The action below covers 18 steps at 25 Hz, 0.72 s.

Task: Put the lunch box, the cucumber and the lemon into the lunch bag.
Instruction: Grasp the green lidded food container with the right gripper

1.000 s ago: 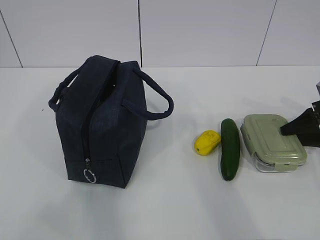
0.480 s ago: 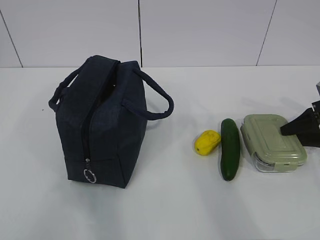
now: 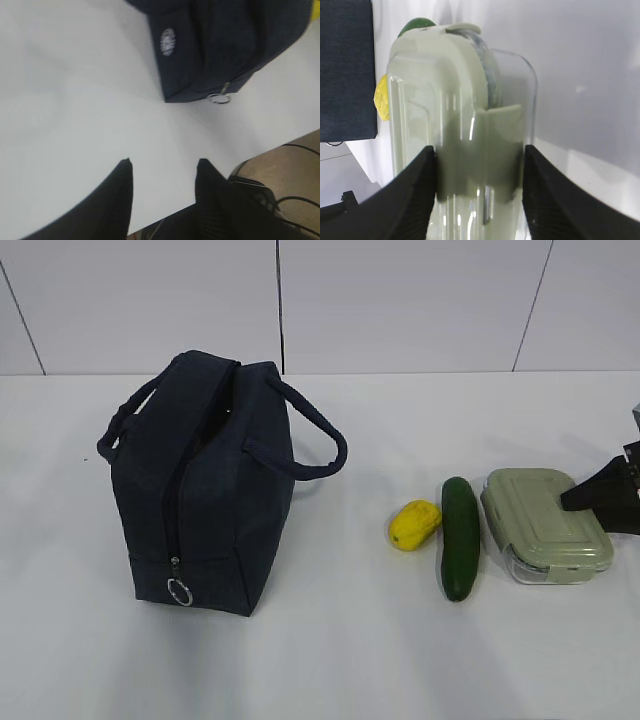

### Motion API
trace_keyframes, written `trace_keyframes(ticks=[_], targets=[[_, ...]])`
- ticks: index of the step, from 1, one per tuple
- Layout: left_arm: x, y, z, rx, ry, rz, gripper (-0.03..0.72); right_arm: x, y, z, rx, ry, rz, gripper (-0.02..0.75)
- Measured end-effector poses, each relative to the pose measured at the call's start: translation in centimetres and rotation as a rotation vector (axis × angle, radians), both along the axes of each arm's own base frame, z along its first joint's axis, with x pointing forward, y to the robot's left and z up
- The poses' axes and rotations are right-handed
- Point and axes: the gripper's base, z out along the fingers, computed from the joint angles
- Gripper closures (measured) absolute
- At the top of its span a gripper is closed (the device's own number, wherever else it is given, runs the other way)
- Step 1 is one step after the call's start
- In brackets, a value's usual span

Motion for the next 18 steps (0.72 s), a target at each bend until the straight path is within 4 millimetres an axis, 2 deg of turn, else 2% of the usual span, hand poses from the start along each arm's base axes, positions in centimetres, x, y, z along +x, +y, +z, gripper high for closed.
trace_keyframes(ticks=[6,11,15,18], targets=[[7.4,-1.7,0.2,-0.102,0.122,-0.119,0.342,0.0,0.0,0.0,0.001,-0.001,-0.001,0.347],[13.8,-2.4,-1.1,-0.150,0.222,-0.145,0.337,0.0,0.0,0.0,0.001,-0.001,-0.001,0.348],[17.6,-3.6,-2.0,-0.175,0.242,-0.183,0.337,0.0,0.0,0.0,0.004,-0.001,-0.002,0.348],[19.2,-5.3,-2.2,-0.173,0.241,-0.233,0.331,0.0,0.0,0.0,0.004,-0.001,-0.002,0.348]])
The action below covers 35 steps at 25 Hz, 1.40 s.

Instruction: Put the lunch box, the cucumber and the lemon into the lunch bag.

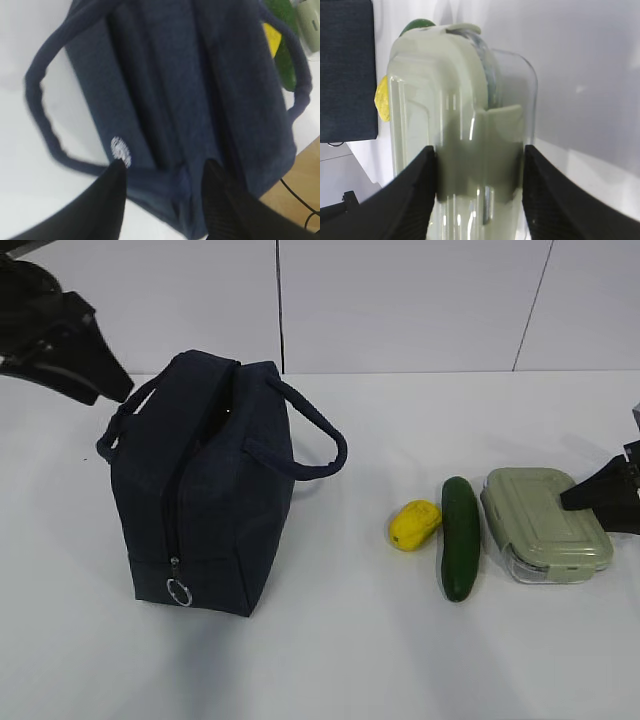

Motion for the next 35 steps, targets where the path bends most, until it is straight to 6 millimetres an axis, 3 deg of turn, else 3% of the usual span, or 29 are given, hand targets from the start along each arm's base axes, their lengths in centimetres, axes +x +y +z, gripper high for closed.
trace_keyframes(ticks=[5,12,14,18,20,25,32,35], targets=[[1.2,-1.6,-1.5,0.033,0.038,-0.037,0.328,0.0,0.0,0.0,0.000,0.000,0.000,0.348],[1.3,-0.7,-2.7,0.154,0.094,-0.006,0.349,0.0,0.0,0.0,0.000,0.000,0.000,0.348],[1.3,-0.7,-2.8,0.158,0.099,-0.004,0.408,0.0,0.0,0.0,0.000,0.000,0.000,0.348],[1.5,-0.6,-3.4,0.178,0.110,-0.006,0.627,0.0,0.0,0.0,0.000,0.000,0.000,0.348],[1.6,-0.3,-3.5,0.195,0.108,-0.002,0.670,0.0,0.0,0.0,0.000,0.000,0.000,0.348],[2.0,0.4,-2.3,0.209,0.097,0.019,0.680,0.0,0.0,0.0,0.000,0.000,0.000,0.348],[3.1,0.5,2.2,0.205,-0.022,0.053,0.680,0.0,0.0,0.0,0.001,-0.001,-0.001,0.348],[3.5,-0.3,1.7,0.208,-0.016,0.036,0.680,0.0,0.0,0.0,0.001,-0.001,-0.001,0.348]])
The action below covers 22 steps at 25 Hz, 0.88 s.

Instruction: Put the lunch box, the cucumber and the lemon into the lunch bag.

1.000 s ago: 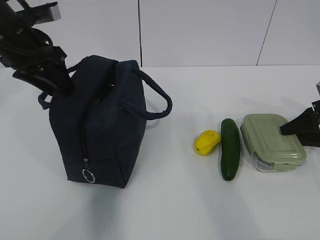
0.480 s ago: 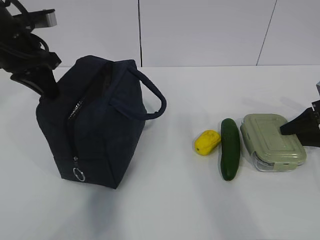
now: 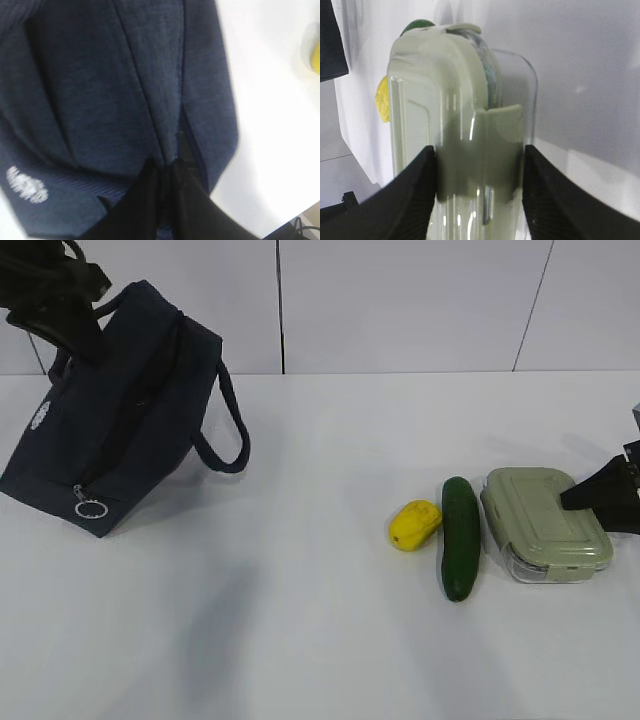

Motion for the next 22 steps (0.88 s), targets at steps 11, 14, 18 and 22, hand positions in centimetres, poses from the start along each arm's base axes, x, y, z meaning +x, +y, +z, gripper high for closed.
trace_keyframes(ticks=[11,14,18,22], targets=[[0.8,-2.0,-2.9,0.010,0.073,-0.040,0.680,0.0,0.0,0.0,0.001,-0.004,0.000,0.361],[0.9,-2.0,-3.0,0.010,0.075,-0.040,0.680,0.1,0.0,0.0,0.004,-0.006,-0.003,0.365],[0.9,-2.0,-3.0,0.014,0.074,-0.040,0.680,0.2,0.0,0.1,0.008,-0.011,-0.016,0.366],[0.9,-1.9,-3.0,0.018,0.074,-0.041,0.680,0.4,0.0,0.1,0.014,-0.022,-0.041,0.377]])
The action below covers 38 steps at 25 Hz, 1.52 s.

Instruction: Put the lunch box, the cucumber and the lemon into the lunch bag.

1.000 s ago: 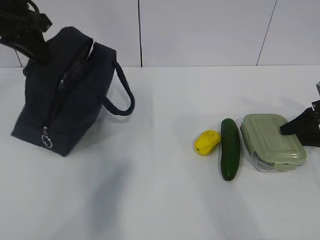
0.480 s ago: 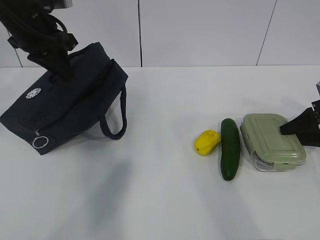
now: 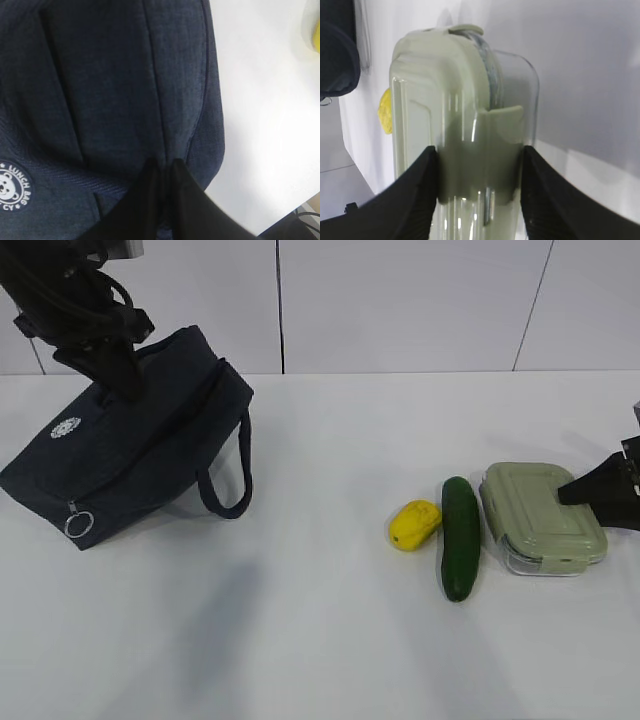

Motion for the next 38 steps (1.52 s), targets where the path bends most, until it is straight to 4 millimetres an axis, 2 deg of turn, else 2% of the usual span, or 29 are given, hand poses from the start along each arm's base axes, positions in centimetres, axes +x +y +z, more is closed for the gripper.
trace_keyframes(ticks=[17,30,38], targets=[[0.1,0.1,-0.3,0.012,0.006,-0.001,0.680,0.9,-0.2,0.4,0.013,-0.043,-0.110,0.384],[0.2,0.1,-0.6,0.017,0.011,-0.001,0.680,1.4,-0.4,2.0,-0.007,-0.097,-0.174,0.384],[0.4,0.0,-1.1,0.019,0.022,-0.002,0.680,2.0,0.4,2.8,0.036,-0.118,-0.206,0.384]])
